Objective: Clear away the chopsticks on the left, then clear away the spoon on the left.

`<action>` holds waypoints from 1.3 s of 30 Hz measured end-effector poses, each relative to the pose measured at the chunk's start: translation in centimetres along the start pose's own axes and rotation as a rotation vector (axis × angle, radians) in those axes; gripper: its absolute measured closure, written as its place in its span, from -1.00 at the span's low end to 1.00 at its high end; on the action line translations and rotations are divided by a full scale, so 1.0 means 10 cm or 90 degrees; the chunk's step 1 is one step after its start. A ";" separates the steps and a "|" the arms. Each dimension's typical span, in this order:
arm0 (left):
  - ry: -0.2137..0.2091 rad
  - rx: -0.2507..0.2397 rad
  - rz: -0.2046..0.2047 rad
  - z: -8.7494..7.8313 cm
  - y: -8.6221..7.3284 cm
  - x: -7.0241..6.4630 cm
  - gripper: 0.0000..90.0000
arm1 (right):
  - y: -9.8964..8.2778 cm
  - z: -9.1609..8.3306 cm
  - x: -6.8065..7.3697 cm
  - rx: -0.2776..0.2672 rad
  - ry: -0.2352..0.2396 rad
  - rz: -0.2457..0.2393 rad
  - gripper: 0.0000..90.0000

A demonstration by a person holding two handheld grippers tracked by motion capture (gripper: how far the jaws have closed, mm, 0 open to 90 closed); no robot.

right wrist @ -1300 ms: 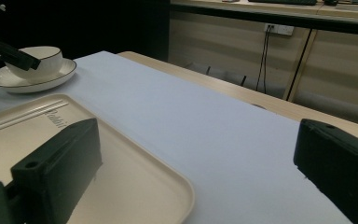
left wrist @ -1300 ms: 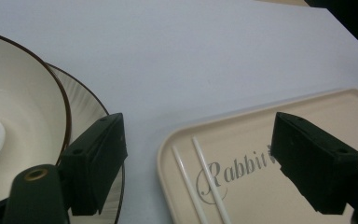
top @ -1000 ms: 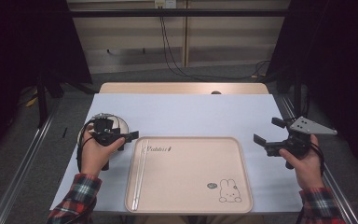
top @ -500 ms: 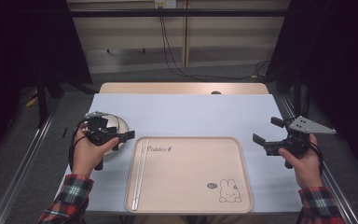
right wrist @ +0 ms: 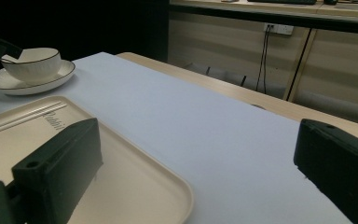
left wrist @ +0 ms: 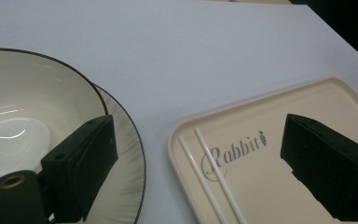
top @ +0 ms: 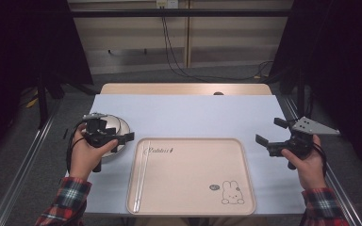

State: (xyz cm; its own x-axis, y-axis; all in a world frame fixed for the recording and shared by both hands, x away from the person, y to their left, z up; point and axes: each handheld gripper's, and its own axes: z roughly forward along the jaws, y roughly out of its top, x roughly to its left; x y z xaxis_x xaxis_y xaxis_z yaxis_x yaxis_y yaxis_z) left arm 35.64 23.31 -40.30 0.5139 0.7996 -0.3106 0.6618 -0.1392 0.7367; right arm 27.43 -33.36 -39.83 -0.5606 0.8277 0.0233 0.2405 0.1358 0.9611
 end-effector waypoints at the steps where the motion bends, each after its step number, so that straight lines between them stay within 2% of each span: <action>1: 0.002 -0.001 0.001 -0.01 0.00 0.00 -0.76 | 0.00 0.00 0.01 0.001 0.001 0.001 -1.00; 6: 0.005 0.003 0.000 -0.03 -0.02 0.03 -0.76 | 0.00 0.01 0.01 0.001 0.001 0.001 -1.00; 8: 0.006 -0.002 -0.008 -0.03 -0.03 0.03 -0.76 | 0.00 0.01 0.01 0.003 0.000 -0.003 -1.00; 14: 0.007 0.001 -0.003 -0.07 -0.05 0.05 -0.76 | 0.00 0.02 0.00 0.002 0.004 0.001 -1.00; 15: 0.006 0.000 -0.009 -0.07 -0.06 0.05 -0.76 | 0.00 0.02 0.00 0.002 0.001 0.000 -1.00; 19: 0.015 0.008 -0.001 -0.11 -0.06 0.08 -0.72 | -0.01 0.01 0.01 0.004 0.004 -0.002 -1.00; 20: 0.015 0.004 -0.008 -0.11 -0.06 0.08 -0.70 | -0.01 0.00 0.01 0.006 0.004 -0.002 -1.00; 22: 0.021 0.009 -0.015 -0.13 -0.06 0.09 -0.58 | -0.01 -0.02 0.01 0.009 -0.001 -0.001 -1.00; 24: 0.027 0.018 -0.010 -0.14 -0.07 0.10 -0.43 | 0.00 -0.05 0.00 0.001 -0.005 0.000 -1.00; 26: 0.040 0.039 -0.010 -0.17 -0.08 0.11 -0.10 | 0.01 -0.06 0.00 -0.001 -0.001 0.000 -0.99; 28: 0.058 0.036 -0.005 -0.21 -0.10 0.12 0.16 | 0.01 -0.05 0.01 -0.001 0.004 0.000 -0.99; 29: 0.061 0.046 -0.009 -0.23 -0.11 0.13 0.37 | 0.01 -0.04 0.02 0.000 0.002 0.000 -0.99; 32: 0.068 0.060 -0.026 -0.29 -0.15 0.18 0.66 | 0.01 -0.02 0.03 -0.001 0.008 -0.003 -0.99; 36: 0.079 0.073 -0.046 -0.36 -0.18 0.25 0.95 | 0.01 -0.01 0.02 -0.002 0.008 -0.002 -0.99; 39: 0.091 0.083 -0.056 -0.40 -0.21 0.30 1.00 | 0.01 -0.01 0.01 -0.002 0.004 0.000 -0.99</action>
State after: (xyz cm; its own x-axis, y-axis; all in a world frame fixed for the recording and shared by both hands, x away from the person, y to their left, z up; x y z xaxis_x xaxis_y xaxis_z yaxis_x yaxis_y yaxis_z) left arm 33.62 28.31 -40.35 0.3748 0.8853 -0.2753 0.7706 -0.1324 0.6234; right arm 27.29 -33.34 -39.69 -0.5662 0.8239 0.0254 0.2384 0.1342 0.9619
